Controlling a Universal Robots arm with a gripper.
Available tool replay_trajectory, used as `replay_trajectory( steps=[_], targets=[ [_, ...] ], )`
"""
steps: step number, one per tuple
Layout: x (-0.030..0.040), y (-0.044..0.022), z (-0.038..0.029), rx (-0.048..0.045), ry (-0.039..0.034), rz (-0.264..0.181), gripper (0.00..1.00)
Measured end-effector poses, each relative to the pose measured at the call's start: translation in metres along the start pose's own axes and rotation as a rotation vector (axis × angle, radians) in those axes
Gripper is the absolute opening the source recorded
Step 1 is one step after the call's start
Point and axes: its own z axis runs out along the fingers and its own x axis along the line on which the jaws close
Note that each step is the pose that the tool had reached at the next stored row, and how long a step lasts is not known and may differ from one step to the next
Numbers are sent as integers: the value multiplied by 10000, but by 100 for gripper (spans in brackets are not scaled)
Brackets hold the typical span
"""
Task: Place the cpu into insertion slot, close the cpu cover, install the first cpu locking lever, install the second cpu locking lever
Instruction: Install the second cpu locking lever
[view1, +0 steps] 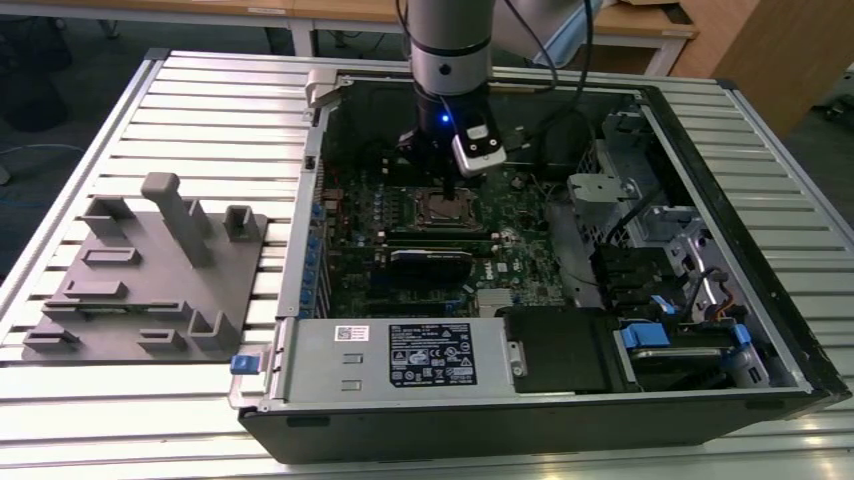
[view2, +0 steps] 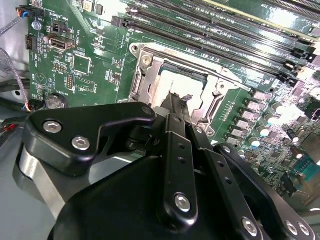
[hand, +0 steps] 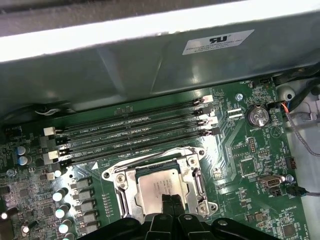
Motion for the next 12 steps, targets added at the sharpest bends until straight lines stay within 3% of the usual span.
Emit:
replay_trajectory(
  steps=[12],
  targets=[
    [-4,2,-32,-2,-1,0,10]
  ],
)
